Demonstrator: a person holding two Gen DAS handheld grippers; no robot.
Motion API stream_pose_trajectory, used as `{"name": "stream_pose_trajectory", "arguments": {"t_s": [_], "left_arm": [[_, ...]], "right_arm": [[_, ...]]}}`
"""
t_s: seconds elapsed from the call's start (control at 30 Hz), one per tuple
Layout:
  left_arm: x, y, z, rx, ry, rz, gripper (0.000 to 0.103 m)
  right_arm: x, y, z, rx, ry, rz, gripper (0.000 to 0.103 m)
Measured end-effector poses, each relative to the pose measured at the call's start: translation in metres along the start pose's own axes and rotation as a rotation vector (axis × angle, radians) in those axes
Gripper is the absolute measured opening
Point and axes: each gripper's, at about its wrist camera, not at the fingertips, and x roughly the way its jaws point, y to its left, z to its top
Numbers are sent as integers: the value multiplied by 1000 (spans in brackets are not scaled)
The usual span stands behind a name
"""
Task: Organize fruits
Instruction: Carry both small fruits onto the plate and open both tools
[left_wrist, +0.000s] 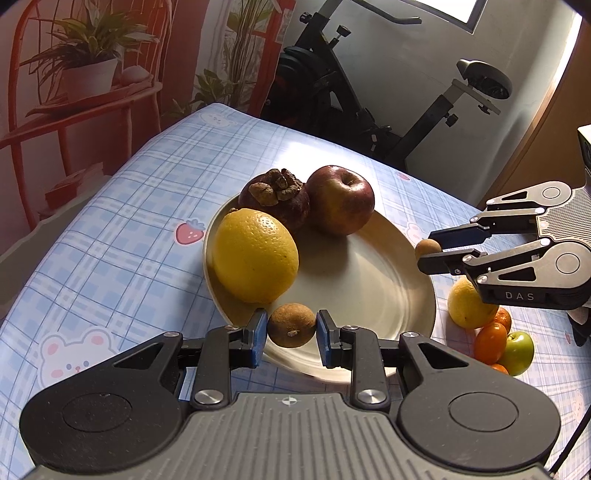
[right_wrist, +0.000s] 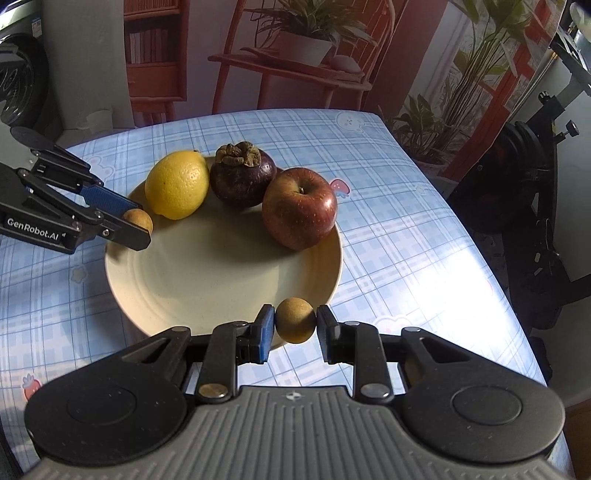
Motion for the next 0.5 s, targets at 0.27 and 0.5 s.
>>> {"name": "stream_pose_trajectory", "arguments": {"t_s": [0.27, 0.5], "left_arm": [[3, -5, -1, 44, -13, 37, 30], [3, -3, 0, 46, -20, 42, 31]], "right_arm": [[24, -1, 11, 62, -30, -42, 27], [39, -3, 12, 97, -49, -52, 27]]}}
